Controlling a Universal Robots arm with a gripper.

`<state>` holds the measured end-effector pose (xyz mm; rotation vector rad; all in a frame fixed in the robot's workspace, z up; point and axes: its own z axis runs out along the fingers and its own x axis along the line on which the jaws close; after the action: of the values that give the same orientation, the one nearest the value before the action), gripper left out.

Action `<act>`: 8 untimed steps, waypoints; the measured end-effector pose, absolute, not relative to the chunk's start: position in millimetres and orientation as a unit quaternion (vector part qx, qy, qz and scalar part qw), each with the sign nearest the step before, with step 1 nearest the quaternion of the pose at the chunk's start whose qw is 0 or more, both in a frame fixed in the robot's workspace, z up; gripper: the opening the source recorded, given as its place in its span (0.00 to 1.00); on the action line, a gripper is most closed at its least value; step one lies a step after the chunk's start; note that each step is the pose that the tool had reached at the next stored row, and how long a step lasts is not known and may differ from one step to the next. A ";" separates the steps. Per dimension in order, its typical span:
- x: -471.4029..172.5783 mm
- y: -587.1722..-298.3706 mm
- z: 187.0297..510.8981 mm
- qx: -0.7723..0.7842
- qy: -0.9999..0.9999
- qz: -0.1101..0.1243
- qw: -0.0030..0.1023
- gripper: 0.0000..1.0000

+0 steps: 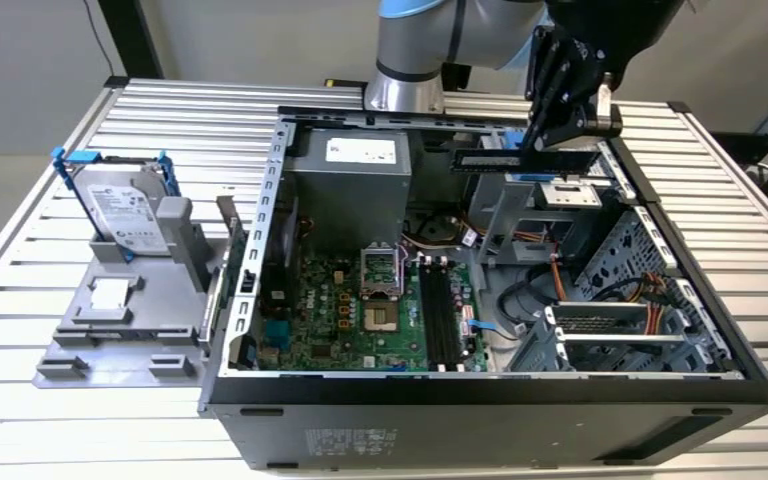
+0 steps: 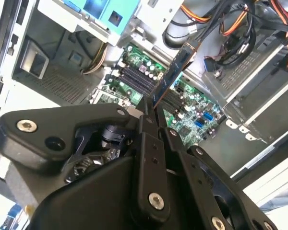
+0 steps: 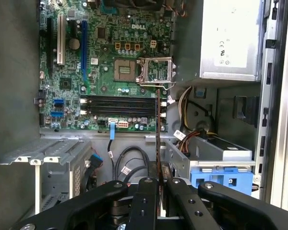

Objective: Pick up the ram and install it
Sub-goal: 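Insert the ram into the slot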

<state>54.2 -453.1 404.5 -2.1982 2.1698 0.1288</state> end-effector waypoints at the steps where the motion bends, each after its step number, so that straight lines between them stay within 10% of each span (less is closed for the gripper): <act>1: 54.1 -453.1 404.5 -0.711 0.702 0.042 0.025 0.00; 8: 53.9 -453.1 404.3 -0.711 0.702 0.042 0.025 0.00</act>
<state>53.9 -453.1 404.3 -2.1972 2.1709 0.1288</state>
